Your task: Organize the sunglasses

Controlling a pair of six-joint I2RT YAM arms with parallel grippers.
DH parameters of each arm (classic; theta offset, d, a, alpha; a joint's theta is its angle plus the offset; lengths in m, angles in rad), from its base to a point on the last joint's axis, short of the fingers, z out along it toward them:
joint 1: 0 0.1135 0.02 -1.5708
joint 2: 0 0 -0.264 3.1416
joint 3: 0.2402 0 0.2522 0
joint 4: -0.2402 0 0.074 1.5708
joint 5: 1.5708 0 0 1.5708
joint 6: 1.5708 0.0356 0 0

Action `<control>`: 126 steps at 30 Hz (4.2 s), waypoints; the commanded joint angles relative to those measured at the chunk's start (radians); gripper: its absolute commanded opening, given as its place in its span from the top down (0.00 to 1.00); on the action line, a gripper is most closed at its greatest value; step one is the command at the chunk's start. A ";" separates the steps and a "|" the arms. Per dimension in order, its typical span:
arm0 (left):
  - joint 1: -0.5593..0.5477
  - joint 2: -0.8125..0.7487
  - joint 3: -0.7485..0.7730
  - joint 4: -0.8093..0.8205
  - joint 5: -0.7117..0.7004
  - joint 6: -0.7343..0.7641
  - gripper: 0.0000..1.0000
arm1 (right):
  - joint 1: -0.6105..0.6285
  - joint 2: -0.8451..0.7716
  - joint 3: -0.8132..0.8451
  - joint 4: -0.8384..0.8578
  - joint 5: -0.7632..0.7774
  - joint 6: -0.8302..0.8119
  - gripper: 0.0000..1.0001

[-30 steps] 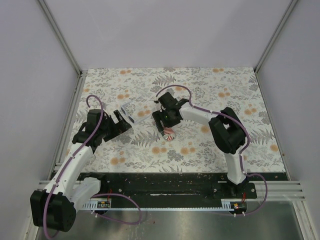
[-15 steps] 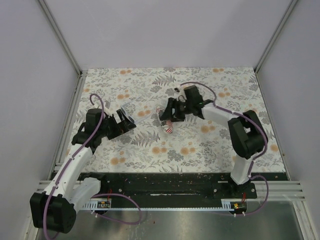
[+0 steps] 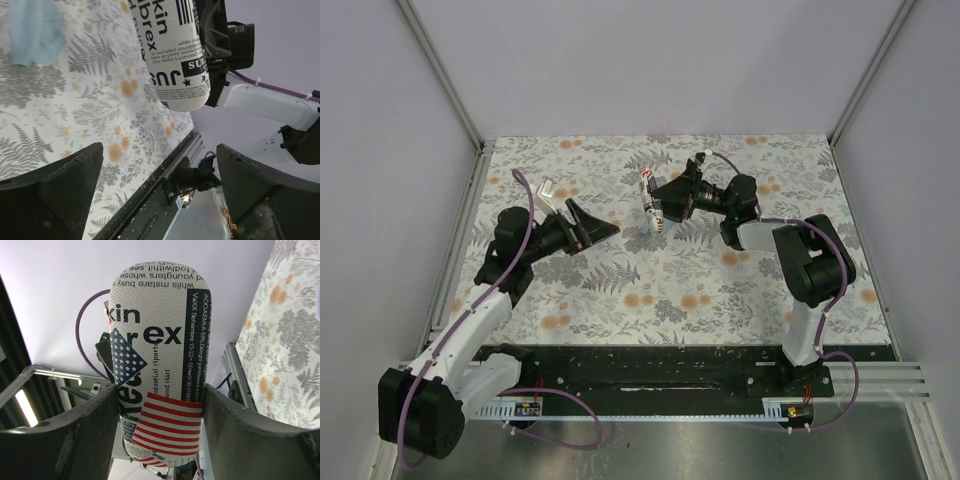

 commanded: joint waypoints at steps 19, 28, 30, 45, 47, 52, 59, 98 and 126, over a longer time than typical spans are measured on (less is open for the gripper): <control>-0.218 0.320 0.156 0.525 -0.170 -0.301 0.01 | 0.018 -0.127 -0.015 0.376 -0.018 0.134 0.50; -0.255 0.379 0.199 0.563 -0.193 -0.318 0.12 | 0.021 -0.140 -0.025 0.375 -0.021 0.134 0.50; -0.255 0.389 0.211 0.545 -0.181 -0.318 0.23 | 0.021 -0.139 -0.025 0.375 -0.023 0.136 0.50; -0.255 0.449 0.234 0.585 -0.133 -0.357 0.26 | 0.032 -0.142 -0.009 0.375 -0.018 0.157 0.54; -0.255 0.451 0.231 0.589 -0.132 -0.358 0.36 | 0.033 -0.145 -0.008 0.376 -0.020 0.157 0.54; -0.255 0.458 0.239 0.611 -0.107 -0.369 0.60 | 0.036 -0.150 -0.011 0.367 -0.023 0.156 0.55; -0.255 0.406 0.286 0.386 -0.135 -0.240 0.64 | 0.036 -0.195 -0.020 0.167 -0.047 0.003 0.60; -0.114 0.340 0.111 0.916 -0.015 -0.525 0.01 | 0.087 -0.380 0.020 -0.066 0.000 -0.090 0.60; -0.182 0.396 0.171 0.896 -0.011 -0.476 0.19 | 0.107 -0.341 0.011 -0.053 0.010 -0.052 0.62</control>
